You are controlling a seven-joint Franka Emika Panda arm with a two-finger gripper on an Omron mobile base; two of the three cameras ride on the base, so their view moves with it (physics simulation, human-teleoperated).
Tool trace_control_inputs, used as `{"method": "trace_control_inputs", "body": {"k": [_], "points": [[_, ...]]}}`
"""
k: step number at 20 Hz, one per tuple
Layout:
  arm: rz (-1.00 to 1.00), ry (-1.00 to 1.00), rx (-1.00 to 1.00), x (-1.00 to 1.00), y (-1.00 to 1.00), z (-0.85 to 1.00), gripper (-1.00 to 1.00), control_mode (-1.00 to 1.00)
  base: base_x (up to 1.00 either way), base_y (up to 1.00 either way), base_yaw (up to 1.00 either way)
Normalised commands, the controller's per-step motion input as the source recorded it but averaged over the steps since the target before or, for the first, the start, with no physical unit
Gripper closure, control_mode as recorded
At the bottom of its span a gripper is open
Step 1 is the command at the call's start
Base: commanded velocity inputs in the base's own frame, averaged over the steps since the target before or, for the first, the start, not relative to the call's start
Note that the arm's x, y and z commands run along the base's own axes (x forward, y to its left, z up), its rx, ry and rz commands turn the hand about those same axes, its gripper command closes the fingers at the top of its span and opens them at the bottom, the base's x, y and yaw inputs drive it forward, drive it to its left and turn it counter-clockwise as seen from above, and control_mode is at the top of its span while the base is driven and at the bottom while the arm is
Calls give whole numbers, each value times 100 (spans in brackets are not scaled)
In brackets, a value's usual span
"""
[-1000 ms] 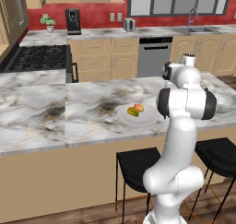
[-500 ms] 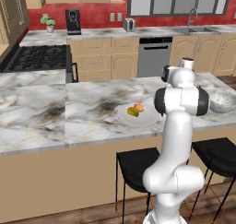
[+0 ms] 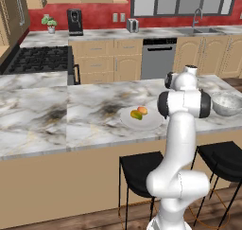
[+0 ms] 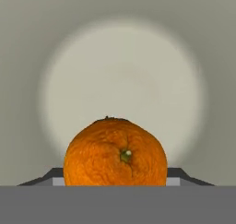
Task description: Take the fruits from the plate on the dining counter and place two fruits in each bowl.
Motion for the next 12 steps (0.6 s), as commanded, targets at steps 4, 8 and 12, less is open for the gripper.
{"method": "trace_control_inputs", "body": {"k": [4, 8, 12], "points": [[0, -1, 0, 0, 0, 0, -100, -100, 0, 0, 0], [0, 0, 0, 0, 0, 0, -100, -100, 0, 0, 0], [0, 0, 0, 0, 0, 0, -100, -100, 0, 0, 0]]}}
